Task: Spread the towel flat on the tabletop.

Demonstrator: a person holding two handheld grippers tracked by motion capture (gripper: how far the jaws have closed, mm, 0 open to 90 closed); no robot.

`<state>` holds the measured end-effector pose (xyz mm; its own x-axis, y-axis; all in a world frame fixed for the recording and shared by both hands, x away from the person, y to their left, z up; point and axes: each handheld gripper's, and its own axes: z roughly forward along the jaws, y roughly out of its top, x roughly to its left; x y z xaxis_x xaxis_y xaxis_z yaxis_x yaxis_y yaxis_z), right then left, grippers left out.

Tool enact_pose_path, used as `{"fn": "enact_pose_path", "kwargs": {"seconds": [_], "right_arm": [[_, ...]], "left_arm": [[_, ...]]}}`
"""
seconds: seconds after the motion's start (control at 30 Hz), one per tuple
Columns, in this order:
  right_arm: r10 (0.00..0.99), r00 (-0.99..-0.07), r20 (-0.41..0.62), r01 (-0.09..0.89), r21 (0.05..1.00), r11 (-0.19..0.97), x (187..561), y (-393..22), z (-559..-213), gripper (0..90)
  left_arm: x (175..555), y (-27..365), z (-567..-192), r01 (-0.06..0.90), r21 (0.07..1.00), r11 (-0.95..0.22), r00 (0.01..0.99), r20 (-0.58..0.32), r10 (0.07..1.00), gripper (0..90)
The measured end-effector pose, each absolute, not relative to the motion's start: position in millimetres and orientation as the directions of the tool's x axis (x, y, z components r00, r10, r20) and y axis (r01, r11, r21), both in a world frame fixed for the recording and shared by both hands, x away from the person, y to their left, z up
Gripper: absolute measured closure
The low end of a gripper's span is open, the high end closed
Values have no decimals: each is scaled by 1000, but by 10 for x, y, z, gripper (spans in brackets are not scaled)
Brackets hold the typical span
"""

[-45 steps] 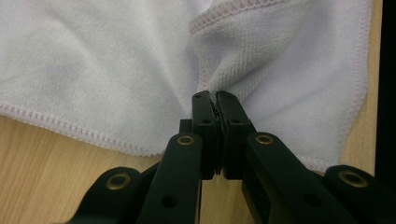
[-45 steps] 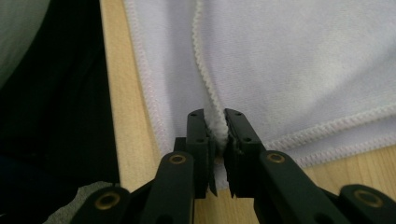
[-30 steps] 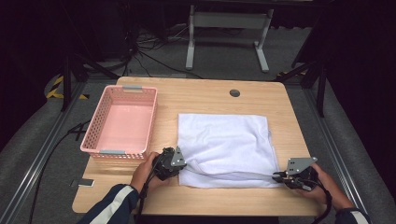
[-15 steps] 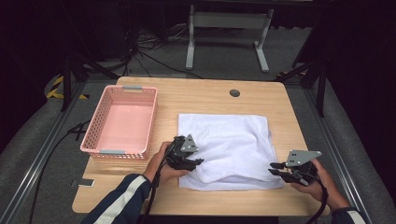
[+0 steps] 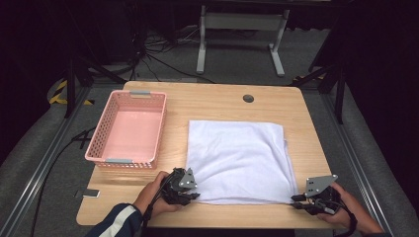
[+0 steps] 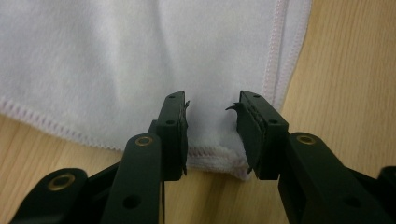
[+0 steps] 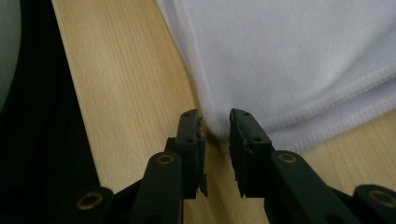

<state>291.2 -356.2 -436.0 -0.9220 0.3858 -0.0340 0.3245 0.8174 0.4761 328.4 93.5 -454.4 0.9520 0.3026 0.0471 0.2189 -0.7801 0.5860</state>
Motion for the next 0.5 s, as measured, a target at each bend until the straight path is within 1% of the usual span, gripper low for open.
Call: {"fn": "enact_pose_path", "kwargs": {"seconds": [0.03,0.1,0.13,0.17,0.2,0.23,0.27,0.33,0.37,0.4,0.43,0.47,0.5], "right_arm": [[382,-923,-39,323,461,826,2910,-3557,-4364,709],[389,-920,-43,323,481,815,2914,-3551,-4337,667],[396,-916,-65,315,497,809,2928,-3548,-4315,633],[396,-916,-65,315,497,809,2928,-3548,-4315,633],[464,-881,-88,344,555,758,3006,-3555,-4247,603],[497,-864,-87,358,588,725,3068,-3565,-4207,601],[524,-846,-99,360,620,697,3133,-3571,-4170,574],[605,-787,-119,388,667,636,3310,-3570,-4103,584],[605,-787,-119,388,667,636,3310,-3570,-4103,584],[661,-736,-149,398,695,599,3514,-3555,-4061,568],[661,-736,-149,398,695,599,3514,-3555,-4061,568],[683,-714,-154,405,705,582,3625,-3545,-4045,576],[698,-700,-148,412,715,565,3730,-3529,-4026,576]], "left_arm": [[3273,957,-4545,227,588,-777,950,42,309,619],[3261,976,-4536,221,589,-777,949,53,309,598],[3263,987,-4531,227,593,-772,949,43,312,574],[3263,987,-4531,227,593,-772,949,43,312,546],[3282,1027,-4517,256,635,-729,939,14,343,503],[3287,1033,-4509,272,644,-715,931,12,365,468],[3286,1035,-4505,285,646,-708,925,7,379,446],[3282,1022,-4510,286,662,-692,926,-5,378,410],[3282,1022,-4510,286,662,-692,926,-5,378,386],[3243,993,-4526,284,662,-694,923,6,384,364],[3243,993,-4526,284,662,-694,923,6,384,343],[3224,985,-4534,286,663,-692,923,2,384,343],[3203,977,-4546,294,672,-680,918,0,396,317]]}}
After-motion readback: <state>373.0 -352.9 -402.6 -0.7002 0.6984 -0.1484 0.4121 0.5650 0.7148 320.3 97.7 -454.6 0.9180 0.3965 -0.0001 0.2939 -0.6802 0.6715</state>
